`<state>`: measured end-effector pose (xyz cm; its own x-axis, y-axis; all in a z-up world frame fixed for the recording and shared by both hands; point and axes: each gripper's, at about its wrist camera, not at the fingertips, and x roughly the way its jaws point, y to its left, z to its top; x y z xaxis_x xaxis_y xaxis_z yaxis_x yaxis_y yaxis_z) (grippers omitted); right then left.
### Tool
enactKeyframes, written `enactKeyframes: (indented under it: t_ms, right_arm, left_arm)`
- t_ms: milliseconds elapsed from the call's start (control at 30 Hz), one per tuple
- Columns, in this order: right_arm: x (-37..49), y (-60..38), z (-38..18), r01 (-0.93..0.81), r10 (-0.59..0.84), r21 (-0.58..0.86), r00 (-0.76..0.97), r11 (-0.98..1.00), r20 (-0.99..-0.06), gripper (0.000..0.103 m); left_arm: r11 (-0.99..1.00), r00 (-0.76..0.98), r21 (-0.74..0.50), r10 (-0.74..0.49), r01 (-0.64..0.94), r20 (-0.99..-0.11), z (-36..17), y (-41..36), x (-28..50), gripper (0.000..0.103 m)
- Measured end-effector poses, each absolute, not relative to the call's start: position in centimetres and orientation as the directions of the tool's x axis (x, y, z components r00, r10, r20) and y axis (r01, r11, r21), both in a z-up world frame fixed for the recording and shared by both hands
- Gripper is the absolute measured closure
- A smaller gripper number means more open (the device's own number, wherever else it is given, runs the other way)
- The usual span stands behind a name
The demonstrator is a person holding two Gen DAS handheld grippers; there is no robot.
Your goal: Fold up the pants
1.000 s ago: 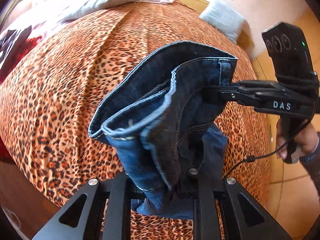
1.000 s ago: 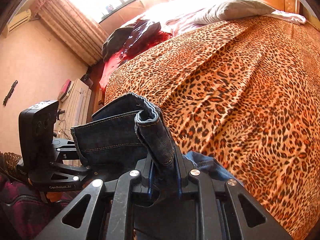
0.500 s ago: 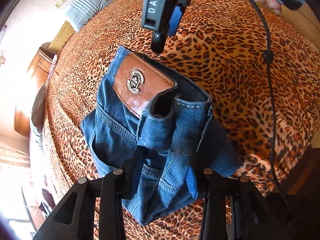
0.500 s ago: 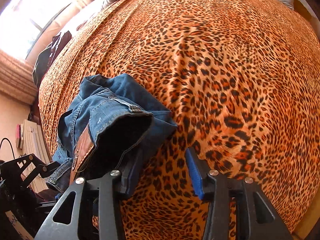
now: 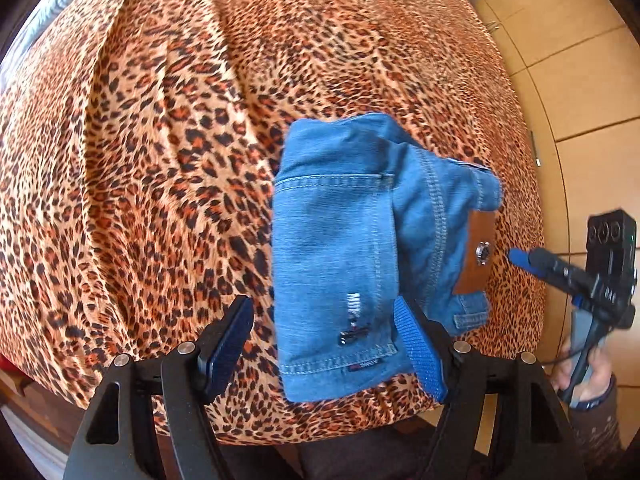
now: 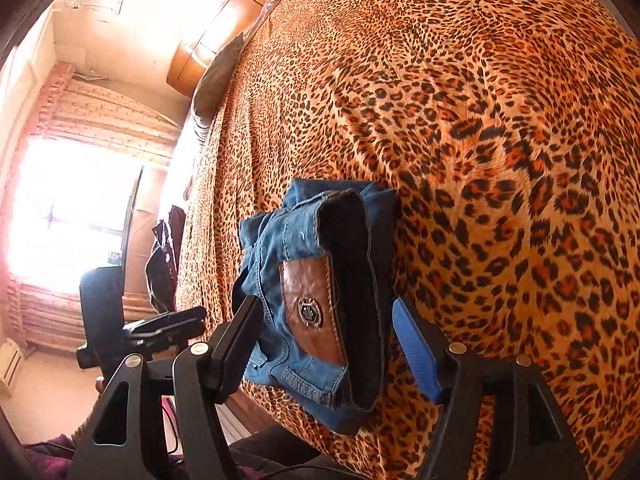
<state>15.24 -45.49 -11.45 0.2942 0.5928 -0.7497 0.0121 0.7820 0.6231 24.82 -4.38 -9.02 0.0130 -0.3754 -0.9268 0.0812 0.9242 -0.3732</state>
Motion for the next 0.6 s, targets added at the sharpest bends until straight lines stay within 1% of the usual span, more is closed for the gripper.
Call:
enactKeyframes:
  t_ms: [67,167,233,300,333,367,400,433,500,533,600]
  right_arm:
    - [13.9,-44.5,-12.9,0.05,0.571,0.605,0.28,0.794,-0.772,0.033]
    - [11.8,-43.7,-15.3,0.125,0.552,0.598,0.273,0.792,-0.788,0.033]
    - [10.6,-43.3,-16.4,0.175,0.544,0.601,0.285,0.78,-0.789,0.032]
    - [9.8,-42.8,-17.4,0.237,0.551,0.623,0.306,0.746,-0.776,0.031]
    - [9.5,-42.4,-17.8,0.261,0.55,0.627,0.313,0.734,-0.774,0.037]
    - [9.3,-41.8,-17.8,0.26,0.553,0.634,0.323,0.729,-0.768,0.059]
    - [9.0,-41.0,-17.5,0.247,0.555,0.637,0.329,0.73,-0.764,0.07]
    - [8.5,-40.4,-16.7,0.233,0.557,0.641,0.337,0.732,-0.759,0.076]
    - [7.3,-39.6,-15.1,0.207,0.53,0.627,0.376,0.751,-0.76,0.076]
    - [6.9,-39.4,-15.1,0.216,0.512,0.61,0.375,0.762,-0.773,0.076]
    - [6.4,-39.8,-17.0,0.291,0.465,0.564,0.344,0.773,-0.816,0.076]
  left_arm:
    - [0.918,-0.056,-0.395,-0.393,0.034,-0.918,-11.9,-4.9,25.1,0.031]
    - [0.894,-0.152,-0.447,-0.439,0.026,-0.886,-15.2,-6.2,23.7,0.031]
    - [0.884,-0.185,-0.467,-0.456,0.015,-0.87,-16.6,-6.7,22.8,0.03]
    - [0.87,-0.239,-0.492,-0.485,-0.032,-0.841,-18.4,-7.0,22.4,0.03]
    - [0.864,-0.261,-0.502,-0.495,-0.046,-0.829,-19.0,-7.2,22.3,0.031]
    - [0.866,-0.266,-0.499,-0.49,-0.035,-0.83,-19.1,-7.4,22.2,0.031]
    - [0.865,-0.267,-0.502,-0.485,-0.007,-0.833,-18.9,-7.7,22.2,0.031]
    - [0.867,-0.268,-0.497,-0.472,0.03,-0.84,-18.9,-8.0,22.3,0.031]
    - [0.865,-0.272,-0.493,-0.455,0.088,-0.848,-18.8,-8.8,22.1,0.03]
    - [0.861,-0.282,-0.498,-0.456,0.1,-0.844,-19.1,-9.1,22.1,0.03]
    - [0.856,-0.293,-0.501,-0.45,0.125,-0.843,-19.1,-10.0,22.4,0.03]
